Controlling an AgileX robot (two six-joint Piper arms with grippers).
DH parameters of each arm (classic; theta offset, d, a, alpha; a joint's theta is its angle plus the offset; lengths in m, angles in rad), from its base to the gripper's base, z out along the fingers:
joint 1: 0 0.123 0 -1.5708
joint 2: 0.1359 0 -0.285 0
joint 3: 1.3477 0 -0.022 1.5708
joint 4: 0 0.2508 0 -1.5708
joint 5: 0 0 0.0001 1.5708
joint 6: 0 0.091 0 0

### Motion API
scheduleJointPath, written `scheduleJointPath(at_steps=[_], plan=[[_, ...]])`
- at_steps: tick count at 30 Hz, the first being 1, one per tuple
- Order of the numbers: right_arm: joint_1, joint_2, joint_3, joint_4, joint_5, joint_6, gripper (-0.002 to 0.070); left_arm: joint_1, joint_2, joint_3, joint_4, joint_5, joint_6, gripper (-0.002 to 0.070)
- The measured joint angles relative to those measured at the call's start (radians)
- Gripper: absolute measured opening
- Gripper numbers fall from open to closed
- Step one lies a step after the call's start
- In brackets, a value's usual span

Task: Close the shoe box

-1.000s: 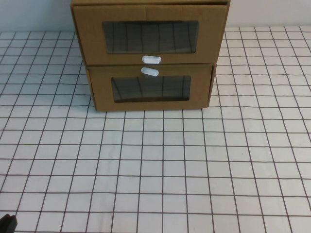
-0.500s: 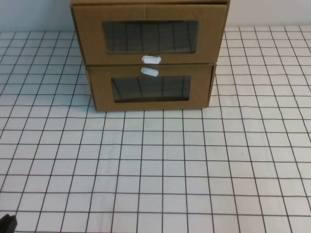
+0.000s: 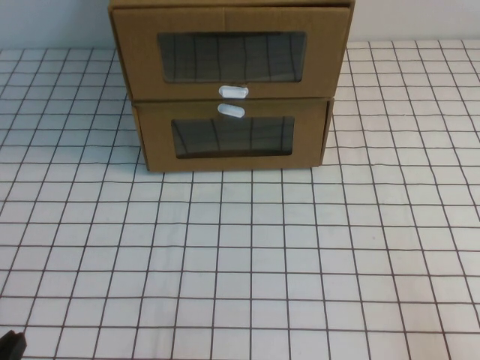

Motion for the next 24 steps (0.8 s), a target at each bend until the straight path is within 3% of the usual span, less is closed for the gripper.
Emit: scheduleJointPath(at_steps=[4, 15, 24], plan=[[-0.038, -0.005, 0.112, 0.026, -0.026, 0.0, -0.0013, 0.0, 0.0, 0.0, 0.0, 0.001, 0.0, -0.0006], [-0.058, -0.005, 0.114, 0.113, 0.102, -0.188, -0.0013, 0.0, 0.0, 0.0, 0.0, 0.001, 0.0, -0.0005], [-0.058, -0.005, 0.114, 0.136, 0.107, -0.224, -0.0013, 0.0, 0.0, 0.0, 0.0, 0.001, 0.0, -0.0005]])
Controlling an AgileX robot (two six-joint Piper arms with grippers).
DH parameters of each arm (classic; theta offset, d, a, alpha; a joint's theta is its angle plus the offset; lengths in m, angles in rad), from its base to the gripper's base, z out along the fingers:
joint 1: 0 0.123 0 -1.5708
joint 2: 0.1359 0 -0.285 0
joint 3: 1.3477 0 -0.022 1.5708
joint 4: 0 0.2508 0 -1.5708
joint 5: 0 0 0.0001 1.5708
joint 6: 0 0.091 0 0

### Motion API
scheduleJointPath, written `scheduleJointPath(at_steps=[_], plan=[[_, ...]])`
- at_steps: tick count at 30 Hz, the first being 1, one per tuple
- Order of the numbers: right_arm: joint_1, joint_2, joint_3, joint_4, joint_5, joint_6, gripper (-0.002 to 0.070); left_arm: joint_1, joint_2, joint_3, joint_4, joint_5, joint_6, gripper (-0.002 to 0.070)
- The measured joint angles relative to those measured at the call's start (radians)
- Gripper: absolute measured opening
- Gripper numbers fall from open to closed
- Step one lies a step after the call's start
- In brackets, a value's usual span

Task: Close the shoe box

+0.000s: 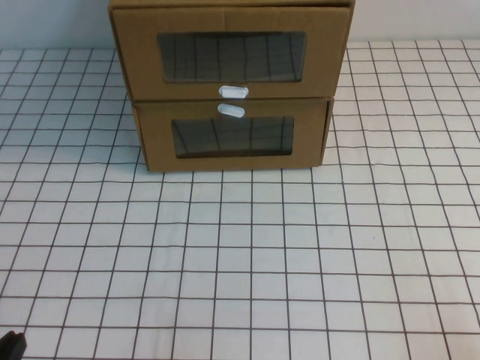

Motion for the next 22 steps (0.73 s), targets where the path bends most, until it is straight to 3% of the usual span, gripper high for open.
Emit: scheduleJointPath(at_steps=[22], plan=[[-0.008, 0.0, 0.0, 0.002, 0.0, -0.001, -0.0013, 0.0, 0.0, 0.0, 0.0, 0.0, 0.0, -0.0006]])
